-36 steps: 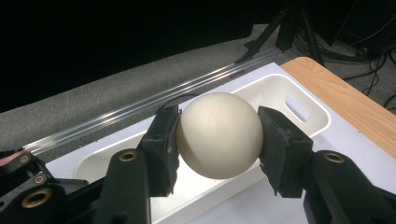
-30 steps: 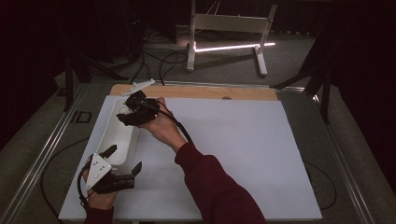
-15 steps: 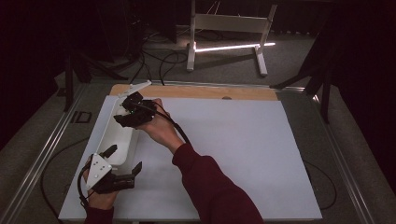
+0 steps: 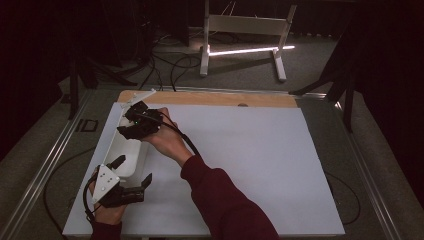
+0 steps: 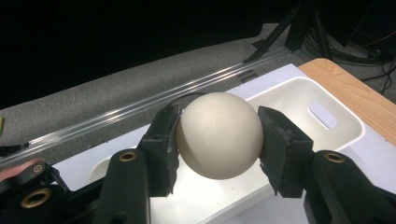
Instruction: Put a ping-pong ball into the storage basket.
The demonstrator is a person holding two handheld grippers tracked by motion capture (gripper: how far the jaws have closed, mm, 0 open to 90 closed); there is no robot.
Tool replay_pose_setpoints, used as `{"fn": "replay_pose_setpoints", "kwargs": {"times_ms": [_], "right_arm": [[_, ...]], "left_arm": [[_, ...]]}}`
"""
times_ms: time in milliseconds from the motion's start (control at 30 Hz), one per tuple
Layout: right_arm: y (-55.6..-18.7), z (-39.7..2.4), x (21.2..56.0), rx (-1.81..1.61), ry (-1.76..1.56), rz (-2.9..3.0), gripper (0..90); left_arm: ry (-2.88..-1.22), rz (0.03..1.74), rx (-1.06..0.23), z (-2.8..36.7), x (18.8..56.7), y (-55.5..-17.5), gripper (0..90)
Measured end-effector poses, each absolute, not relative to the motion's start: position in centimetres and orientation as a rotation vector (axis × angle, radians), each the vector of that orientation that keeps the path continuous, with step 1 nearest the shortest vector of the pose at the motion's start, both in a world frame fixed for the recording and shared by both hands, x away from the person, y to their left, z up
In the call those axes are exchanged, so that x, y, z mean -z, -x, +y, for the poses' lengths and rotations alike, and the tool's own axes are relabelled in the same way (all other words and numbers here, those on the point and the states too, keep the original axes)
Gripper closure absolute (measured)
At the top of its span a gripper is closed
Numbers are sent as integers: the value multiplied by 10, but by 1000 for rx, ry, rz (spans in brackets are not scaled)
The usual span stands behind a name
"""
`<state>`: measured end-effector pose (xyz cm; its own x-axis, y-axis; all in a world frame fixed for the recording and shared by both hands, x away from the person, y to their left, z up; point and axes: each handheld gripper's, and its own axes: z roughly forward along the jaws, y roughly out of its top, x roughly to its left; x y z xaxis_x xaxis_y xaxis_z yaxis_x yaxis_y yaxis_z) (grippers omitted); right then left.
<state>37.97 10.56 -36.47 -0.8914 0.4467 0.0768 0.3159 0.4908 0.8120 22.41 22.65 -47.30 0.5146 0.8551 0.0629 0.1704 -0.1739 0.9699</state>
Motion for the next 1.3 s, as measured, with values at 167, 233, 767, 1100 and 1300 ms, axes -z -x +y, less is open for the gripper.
{"fn": "replay_pose_setpoints", "kwargs": {"times_ms": [167,233,767,1100,1300], "right_arm": [[-378,108,365,-1360,-655,2592,501],[-377,109,366,-1355,-654,2598,501],[-380,115,367,-1395,-683,2647,156],[-380,109,367,-1321,-677,2637,93],[-379,101,366,-1326,-676,2625,87]], "left_arm": [[-1662,884,-779,227,473,-224,2],[-1661,884,-779,227,473,-224,2],[-1658,885,-780,227,473,-224,2],[-1659,885,-782,227,473,-224,2],[-1662,887,-782,227,473,-225,2]]}}
